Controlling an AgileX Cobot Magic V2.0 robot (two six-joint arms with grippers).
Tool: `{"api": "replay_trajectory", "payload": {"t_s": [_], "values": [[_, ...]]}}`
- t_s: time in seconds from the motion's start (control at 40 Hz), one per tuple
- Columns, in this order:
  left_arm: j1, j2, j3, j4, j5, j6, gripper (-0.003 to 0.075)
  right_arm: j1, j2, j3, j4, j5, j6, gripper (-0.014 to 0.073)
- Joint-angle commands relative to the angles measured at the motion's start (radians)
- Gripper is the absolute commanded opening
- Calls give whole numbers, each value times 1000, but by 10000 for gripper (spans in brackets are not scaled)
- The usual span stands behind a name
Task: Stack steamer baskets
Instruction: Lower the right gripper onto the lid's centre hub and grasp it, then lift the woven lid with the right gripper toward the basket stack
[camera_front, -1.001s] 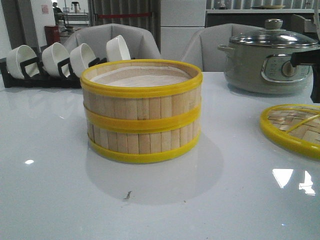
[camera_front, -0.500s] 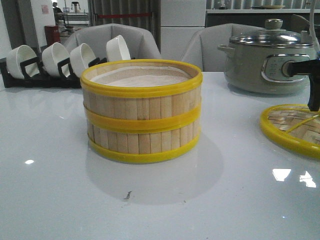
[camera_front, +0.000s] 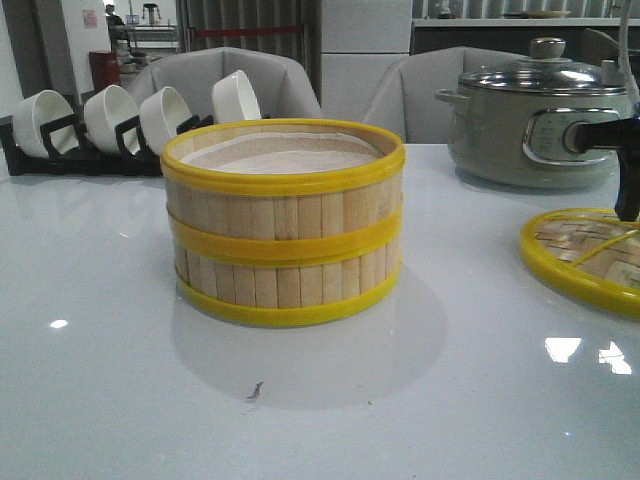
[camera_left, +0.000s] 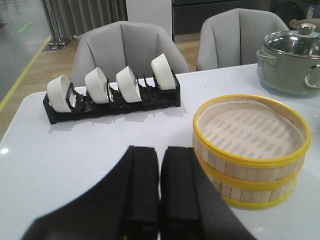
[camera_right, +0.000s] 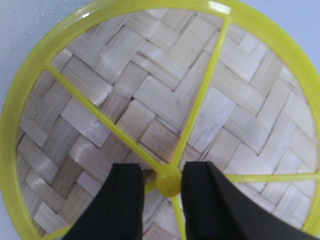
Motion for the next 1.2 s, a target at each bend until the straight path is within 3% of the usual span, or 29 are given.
{"api": "replay_trajectory", "payload": {"t_s": [0.0, 0.9, 0.98, 1.18], "values": [[1, 14, -27, 2, -78, -10, 102, -10, -55, -34, -17, -36, -11, 321], [1, 14, -27, 2, -78, -10, 102, -14, -38, -34, -17, -23, -11, 315], [1, 14, -27, 2, -78, -10, 102, -14, -38, -34, -17, -19, -11, 273], [1, 14, -27, 2, -78, -10, 102, -11, -38, -34, -17, -14, -11, 46]]}}
